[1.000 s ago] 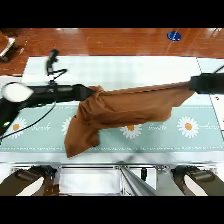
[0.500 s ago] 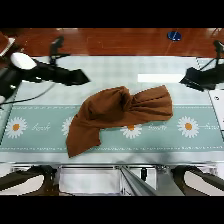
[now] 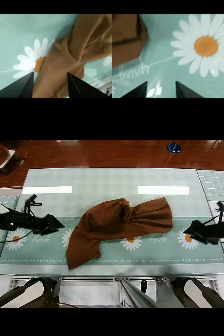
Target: Fold the shirts.
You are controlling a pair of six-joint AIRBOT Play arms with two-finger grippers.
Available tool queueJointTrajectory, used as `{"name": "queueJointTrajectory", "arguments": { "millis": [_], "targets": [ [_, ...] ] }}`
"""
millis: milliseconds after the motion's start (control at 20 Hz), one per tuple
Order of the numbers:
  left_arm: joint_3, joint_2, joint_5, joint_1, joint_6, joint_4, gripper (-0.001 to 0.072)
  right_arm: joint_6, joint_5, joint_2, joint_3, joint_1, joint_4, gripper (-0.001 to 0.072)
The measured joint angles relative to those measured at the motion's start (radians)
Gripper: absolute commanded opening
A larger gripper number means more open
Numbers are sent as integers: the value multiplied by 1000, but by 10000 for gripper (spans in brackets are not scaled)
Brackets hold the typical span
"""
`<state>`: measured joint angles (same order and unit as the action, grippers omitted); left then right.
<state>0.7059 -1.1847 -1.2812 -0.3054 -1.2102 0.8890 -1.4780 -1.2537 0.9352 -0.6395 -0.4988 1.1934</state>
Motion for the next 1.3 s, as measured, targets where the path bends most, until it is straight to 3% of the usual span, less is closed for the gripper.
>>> {"name": "queueJointTrajectory", "arguments": {
  "millis": [450, 500, 600, 1100, 1200, 1250, 1300],
  "targets": [
    [-106, -87, 122, 192, 33, -57, 503, 62, 48, -66, 221, 18, -166, 406],
    [-108, -96, 138, 214, 26, -66, 477, 62, 57, -68, 225, 34, -177, 406],
    [-109, -110, 191, 247, 17, -70, 20, 45, 95, -64, 231, 80, -197, 406],
    [-100, -125, 247, 280, 23, -76, 22, 8, 332, 187, 166, 275, -372, 404],
    [-100, -125, 247, 280, 24, -76, 22, 7, 352, 262, 113, 303, -385, 320],
    [-100, -125, 248, 280, 24, -76, 22, 7, 367, 299, 84, 319, -385, 249],
    [-100, -125, 248, 280, 24, -76, 22, 6, 372, 332, 55, 337, -386, 134]
  ]
}}
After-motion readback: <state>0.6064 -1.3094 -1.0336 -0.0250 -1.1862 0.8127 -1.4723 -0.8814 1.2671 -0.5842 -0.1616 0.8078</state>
